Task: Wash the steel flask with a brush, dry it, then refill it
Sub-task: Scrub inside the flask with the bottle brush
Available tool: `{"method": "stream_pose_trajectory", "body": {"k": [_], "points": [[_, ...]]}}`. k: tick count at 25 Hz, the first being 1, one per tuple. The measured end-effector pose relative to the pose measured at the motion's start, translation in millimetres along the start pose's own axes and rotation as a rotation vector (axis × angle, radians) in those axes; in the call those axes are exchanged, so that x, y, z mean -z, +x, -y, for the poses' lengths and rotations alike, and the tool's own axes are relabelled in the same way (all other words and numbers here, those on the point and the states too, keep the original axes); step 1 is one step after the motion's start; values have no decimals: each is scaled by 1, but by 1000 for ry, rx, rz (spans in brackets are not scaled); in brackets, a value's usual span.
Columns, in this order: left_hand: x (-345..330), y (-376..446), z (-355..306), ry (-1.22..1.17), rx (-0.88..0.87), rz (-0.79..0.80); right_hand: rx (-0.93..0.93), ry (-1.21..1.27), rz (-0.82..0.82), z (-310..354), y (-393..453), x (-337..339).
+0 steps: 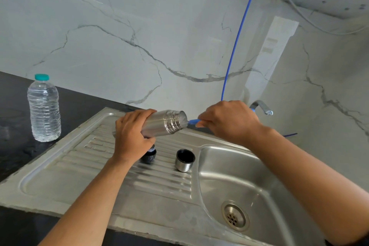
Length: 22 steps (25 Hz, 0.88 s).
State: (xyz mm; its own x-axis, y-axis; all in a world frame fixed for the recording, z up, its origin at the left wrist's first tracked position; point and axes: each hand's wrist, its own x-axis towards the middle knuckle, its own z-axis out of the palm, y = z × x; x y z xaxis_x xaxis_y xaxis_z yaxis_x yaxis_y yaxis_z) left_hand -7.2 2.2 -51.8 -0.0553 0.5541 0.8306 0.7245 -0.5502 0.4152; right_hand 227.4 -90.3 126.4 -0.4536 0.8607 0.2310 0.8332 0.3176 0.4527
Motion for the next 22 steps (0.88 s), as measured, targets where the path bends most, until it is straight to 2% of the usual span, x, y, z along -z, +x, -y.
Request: {"method": "stream_pose_trajectory", "body": {"k": [4,9,12,15,19,22], "points": [[-2,1,1,2,31,-12,-65,20,-37,-32,-13,15],[-4,-3,-6,-34,-34,28,20,20,42,9,1,-2],[0,1,7,-25,20,25,-71,80,46,-16,-9,13],[-4,-3,-2,-30,52,5,-114,14,20,-26,-13,21],[-7,-5,-12,-49,-40,33,-7,16,45,13,-2,4],[-2,0,2,-19,-9,34,-60,77,67,-9,-8,14]]}}
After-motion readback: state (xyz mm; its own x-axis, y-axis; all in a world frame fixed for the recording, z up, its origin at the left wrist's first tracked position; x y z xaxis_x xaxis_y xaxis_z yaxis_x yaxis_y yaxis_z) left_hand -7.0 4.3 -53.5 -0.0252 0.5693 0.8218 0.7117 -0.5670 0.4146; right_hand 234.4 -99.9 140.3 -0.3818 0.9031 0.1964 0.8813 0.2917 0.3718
